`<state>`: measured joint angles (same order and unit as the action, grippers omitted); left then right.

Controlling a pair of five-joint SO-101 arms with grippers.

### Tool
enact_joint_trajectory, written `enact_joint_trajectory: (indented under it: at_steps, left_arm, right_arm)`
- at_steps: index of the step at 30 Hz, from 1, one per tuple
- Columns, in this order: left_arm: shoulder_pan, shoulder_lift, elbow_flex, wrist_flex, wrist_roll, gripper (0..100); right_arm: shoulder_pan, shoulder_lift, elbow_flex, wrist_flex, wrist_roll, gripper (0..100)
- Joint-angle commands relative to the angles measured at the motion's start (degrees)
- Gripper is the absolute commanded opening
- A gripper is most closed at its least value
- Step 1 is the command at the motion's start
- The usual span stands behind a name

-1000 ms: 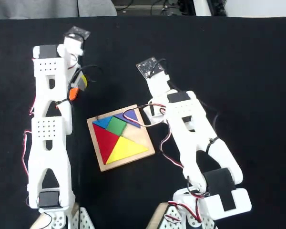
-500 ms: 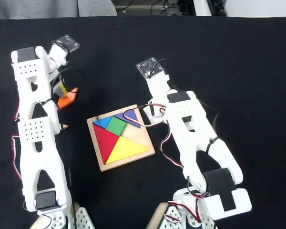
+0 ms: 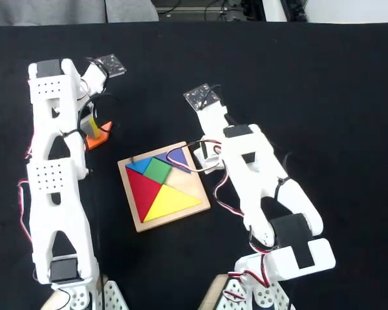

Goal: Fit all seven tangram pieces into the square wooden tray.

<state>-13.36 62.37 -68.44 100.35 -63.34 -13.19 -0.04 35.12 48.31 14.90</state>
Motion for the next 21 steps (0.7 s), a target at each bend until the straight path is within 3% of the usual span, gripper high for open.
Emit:
enact_joint_trajectory:
  at_steps: [1, 8, 15, 21]
  left_arm:
    - [1.6, -15.0, 17.5, 0.3, -4.8, 24]
    - [1.4, -18.5, 31.4, -11.4, -4.5, 24]
    - [2.7, -16.1, 32.9, -19.1, -2.5, 24]
    - [2.8, -16.4, 32.9, -19.0, -2.4, 24]
  right_arm:
    - [0.7, -0.6, -2.4, -0.7, 0.4, 1.1]
    - [0.8, -0.6, -2.3, -0.7, 0.4, 1.1]
    - [0.8, -0.5, -2.2, -0.7, 0.4, 1.1]
    - [0.8, -0.4, -2.4, -0.7, 0.4, 1.1]
